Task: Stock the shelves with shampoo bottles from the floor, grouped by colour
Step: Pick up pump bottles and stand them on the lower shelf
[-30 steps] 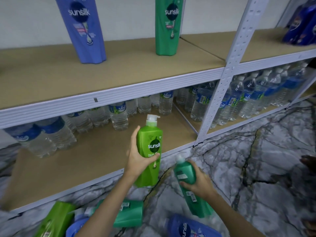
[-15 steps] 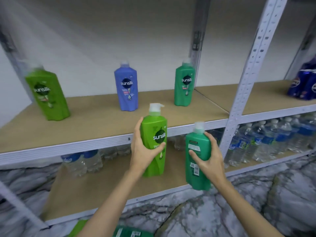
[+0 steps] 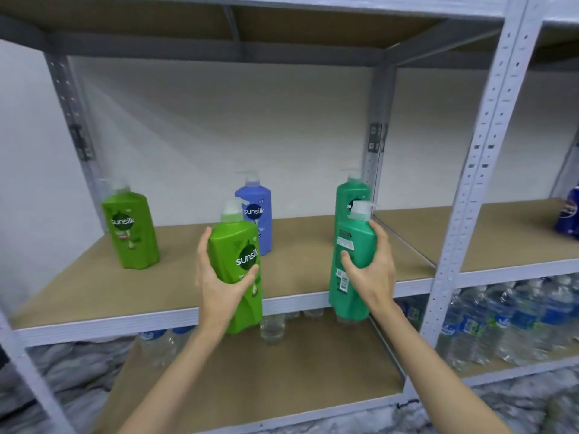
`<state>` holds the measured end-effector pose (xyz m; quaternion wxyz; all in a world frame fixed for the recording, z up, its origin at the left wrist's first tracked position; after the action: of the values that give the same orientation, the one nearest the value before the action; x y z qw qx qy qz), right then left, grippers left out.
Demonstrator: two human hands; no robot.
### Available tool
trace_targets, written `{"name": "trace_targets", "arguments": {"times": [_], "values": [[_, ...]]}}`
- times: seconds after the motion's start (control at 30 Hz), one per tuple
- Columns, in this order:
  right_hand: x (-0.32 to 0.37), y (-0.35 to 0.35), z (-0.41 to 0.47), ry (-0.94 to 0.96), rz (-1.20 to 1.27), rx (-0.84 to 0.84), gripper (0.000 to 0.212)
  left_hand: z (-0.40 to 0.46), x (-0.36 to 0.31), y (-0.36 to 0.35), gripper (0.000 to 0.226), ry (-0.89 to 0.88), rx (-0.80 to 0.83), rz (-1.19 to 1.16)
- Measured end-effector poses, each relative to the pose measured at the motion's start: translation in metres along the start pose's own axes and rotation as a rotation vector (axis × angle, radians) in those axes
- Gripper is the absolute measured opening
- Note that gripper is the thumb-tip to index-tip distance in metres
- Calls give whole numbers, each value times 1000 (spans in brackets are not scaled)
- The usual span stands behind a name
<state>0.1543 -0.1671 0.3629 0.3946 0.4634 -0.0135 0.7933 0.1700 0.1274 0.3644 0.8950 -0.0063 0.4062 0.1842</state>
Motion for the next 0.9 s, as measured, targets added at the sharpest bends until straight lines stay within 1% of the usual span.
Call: {"name": "trace_targets", "arguments": {"times": [0.13, 0.3, 0.47, 0.63, 0.8, 0.9], "values": [[18, -10, 21, 33, -129, 41, 71, 17, 4, 11, 97, -55, -17, 14], [28, -27, 43, 46, -167, 14, 69, 42, 5, 11, 95, -64, -47, -4], [21, -47, 65, -30, -216, 5, 68, 53, 11, 14, 94, -81, -56, 24], [2, -52, 75, -137, -211, -16, 74, 61, 23, 21, 92, -101, -98, 51], [-6, -64, 68, -100, -249, -28, 82, 65, 39, 29, 90, -99, -154, 74], [-11, -64, 69, -97, -272, 0, 88, 76, 47, 41, 86, -89, -175, 123]]}}
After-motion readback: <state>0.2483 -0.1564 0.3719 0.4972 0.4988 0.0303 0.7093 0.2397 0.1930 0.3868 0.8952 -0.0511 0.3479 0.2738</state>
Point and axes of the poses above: each hand's wrist, its own z-axis towards the middle knuckle, its own y-axis out of the back of the hand, x = y × z, the point moved 7 cm from there along z, towards the middle knuckle, and after that the axes turned 6 degrees about x, right-handed, at the moved point
